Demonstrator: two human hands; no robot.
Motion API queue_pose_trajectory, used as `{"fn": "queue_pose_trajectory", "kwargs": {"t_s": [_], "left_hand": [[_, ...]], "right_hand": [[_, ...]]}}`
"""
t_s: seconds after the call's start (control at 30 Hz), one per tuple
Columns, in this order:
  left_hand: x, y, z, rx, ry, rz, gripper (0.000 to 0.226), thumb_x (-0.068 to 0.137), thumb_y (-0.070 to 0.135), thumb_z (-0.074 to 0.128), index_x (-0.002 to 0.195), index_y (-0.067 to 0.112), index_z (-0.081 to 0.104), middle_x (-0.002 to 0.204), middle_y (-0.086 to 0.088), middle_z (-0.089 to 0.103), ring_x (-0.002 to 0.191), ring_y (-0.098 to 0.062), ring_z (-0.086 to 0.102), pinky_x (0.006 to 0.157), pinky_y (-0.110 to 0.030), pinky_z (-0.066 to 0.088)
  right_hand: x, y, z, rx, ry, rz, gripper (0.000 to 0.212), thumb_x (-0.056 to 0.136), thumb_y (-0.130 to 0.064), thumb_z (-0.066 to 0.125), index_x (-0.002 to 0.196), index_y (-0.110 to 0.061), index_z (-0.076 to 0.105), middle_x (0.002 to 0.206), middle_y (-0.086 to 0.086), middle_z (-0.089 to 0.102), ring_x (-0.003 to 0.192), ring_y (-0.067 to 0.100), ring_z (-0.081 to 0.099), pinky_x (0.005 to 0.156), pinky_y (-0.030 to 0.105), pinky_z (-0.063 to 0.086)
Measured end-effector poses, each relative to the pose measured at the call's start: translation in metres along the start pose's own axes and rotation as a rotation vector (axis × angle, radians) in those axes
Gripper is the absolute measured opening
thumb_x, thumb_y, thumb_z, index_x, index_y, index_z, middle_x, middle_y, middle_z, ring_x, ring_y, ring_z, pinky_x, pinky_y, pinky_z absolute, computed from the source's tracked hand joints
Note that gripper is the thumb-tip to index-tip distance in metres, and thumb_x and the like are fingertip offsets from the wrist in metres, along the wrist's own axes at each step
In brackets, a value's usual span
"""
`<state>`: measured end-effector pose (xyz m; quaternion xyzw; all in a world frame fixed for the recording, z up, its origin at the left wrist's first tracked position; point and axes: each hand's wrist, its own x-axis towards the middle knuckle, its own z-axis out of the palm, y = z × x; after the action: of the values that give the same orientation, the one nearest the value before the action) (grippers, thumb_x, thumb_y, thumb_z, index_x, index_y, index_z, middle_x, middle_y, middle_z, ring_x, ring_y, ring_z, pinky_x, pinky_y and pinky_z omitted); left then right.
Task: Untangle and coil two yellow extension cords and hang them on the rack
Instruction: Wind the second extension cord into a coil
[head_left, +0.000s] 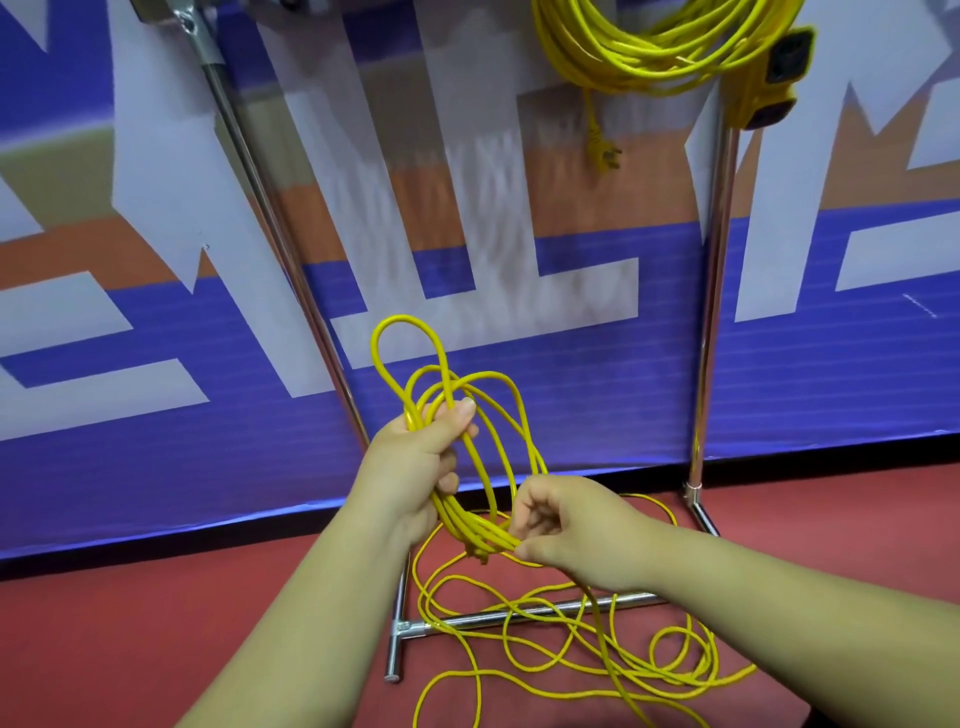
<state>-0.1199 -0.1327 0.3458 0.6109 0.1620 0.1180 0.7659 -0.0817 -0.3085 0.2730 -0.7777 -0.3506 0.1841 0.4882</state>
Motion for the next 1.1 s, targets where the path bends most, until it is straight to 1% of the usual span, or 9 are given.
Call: {"fn": "queue_pose_trajectory", "kwargs": {"t_s": [0.17, 0.33, 0.47, 0.57, 0.67, 0.7, 0.77, 0.93, 1.1], "left_hand": [[0.001, 0.001, -0.015, -0.058, -0.016, -0.049, 0.005, 0.09, 0.018, 0.07, 0.089, 0.015, 0.066, 0.078, -0.003, 0.068, 0.041, -0.004, 0.027, 0.035, -0.015, 0.023], [0.003, 0.004, -0.029, -0.081, -0.109, -0.109, 0.009, 0.096, 0.007, 0.058, 0.103, 0.006, 0.064, 0.104, -0.011, 0.075, 0.038, -0.002, 0.027, 0.035, -0.014, 0.025], [0.011, 0.001, -0.035, -0.002, -0.088, -0.067, 0.01, 0.096, 0.004, 0.059, 0.104, 0.006, 0.064, 0.105, -0.013, 0.076, 0.039, -0.003, 0.026, 0.035, -0.015, 0.026], [0.023, -0.004, -0.043, 0.009, 0.004, -0.04, 0.008, 0.094, 0.004, 0.063, 0.1, 0.009, 0.064, 0.101, -0.013, 0.076, 0.039, -0.005, 0.025, 0.035, -0.016, 0.025], [0.038, -0.014, -0.055, 0.027, 0.133, -0.028, 0.01, 0.091, 0.007, 0.069, 0.091, 0.014, 0.062, 0.097, -0.014, 0.076, 0.037, -0.006, 0.027, 0.035, -0.018, 0.026], [0.043, -0.018, -0.06, 0.054, 0.185, -0.022, 0.009, 0.089, 0.008, 0.071, 0.091, 0.012, 0.063, 0.096, -0.014, 0.076, 0.037, -0.007, 0.029, 0.036, -0.019, 0.026], [0.051, -0.027, -0.069, 0.104, 0.291, -0.029, 0.016, 0.085, 0.012, 0.076, 0.096, 0.01, 0.065, 0.088, -0.011, 0.075, 0.038, -0.011, 0.032, 0.038, -0.019, 0.027], [0.059, -0.038, -0.079, 0.169, 0.495, -0.085, 0.029, 0.077, 0.019, 0.085, 0.093, 0.009, 0.063, 0.055, -0.007, 0.046, 0.034, -0.015, 0.028, 0.038, -0.018, 0.028], [0.059, -0.041, -0.077, 0.198, 0.615, -0.123, 0.036, 0.074, 0.022, 0.088, 0.092, 0.012, 0.059, 0.058, -0.005, 0.036, 0.046, -0.018, 0.028, 0.049, -0.026, 0.031]], "right_hand": [[0.006, -0.009, 0.0, -0.044, 0.041, -0.031, 0.026, 0.084, 0.0, 0.071, 0.083, -0.023, 0.06, 0.08, 0.001, 0.068, 0.07, 0.011, 0.063, 0.069, 0.023, 0.052], [0.009, -0.023, -0.017, 0.098, 0.034, 0.023, 0.02, 0.088, 0.006, 0.062, 0.092, -0.013, 0.062, 0.079, 0.012, 0.072, 0.072, 0.014, 0.068, 0.072, 0.027, 0.053], [0.007, -0.03, -0.027, 0.098, -0.134, 0.131, 0.017, 0.091, 0.003, 0.057, 0.102, -0.008, 0.065, 0.086, 0.007, 0.076, 0.063, 0.01, 0.058, 0.067, 0.026, 0.049], [0.006, -0.026, -0.032, 0.109, -0.133, 0.143, 0.022, 0.092, 0.004, 0.058, 0.104, -0.01, 0.068, 0.092, 0.009, 0.078, 0.072, 0.015, 0.065, 0.071, 0.028, 0.053], [0.005, -0.022, -0.039, 0.142, -0.046, 0.127, 0.019, 0.089, 0.001, 0.068, 0.101, -0.014, 0.072, 0.091, 0.008, 0.078, 0.099, 0.033, 0.073, 0.092, 0.049, 0.053], [0.005, -0.023, -0.042, 0.156, -0.003, 0.115, 0.018, 0.088, 0.0, 0.071, 0.097, -0.015, 0.073, 0.089, 0.01, 0.078, 0.097, 0.029, 0.074, 0.094, 0.046, 0.054], [0.005, -0.027, -0.047, 0.166, 0.113, 0.085, 0.017, 0.085, 0.0, 0.074, 0.09, -0.017, 0.075, 0.086, 0.015, 0.076, 0.083, 0.016, 0.071, 0.084, 0.031, 0.052], [0.007, -0.032, -0.058, 0.129, 0.438, 0.078, 0.02, 0.08, -0.003, 0.079, 0.082, -0.022, 0.076, 0.078, 0.004, 0.077, 0.074, 0.011, 0.07, 0.074, 0.023, 0.053], [0.007, -0.024, -0.058, -0.084, 0.616, 0.222, 0.015, 0.08, -0.018, 0.08, 0.077, -0.031, 0.073, 0.072, -0.007, 0.073, 0.073, 0.007, 0.069, 0.061, 0.018, 0.046]]}}
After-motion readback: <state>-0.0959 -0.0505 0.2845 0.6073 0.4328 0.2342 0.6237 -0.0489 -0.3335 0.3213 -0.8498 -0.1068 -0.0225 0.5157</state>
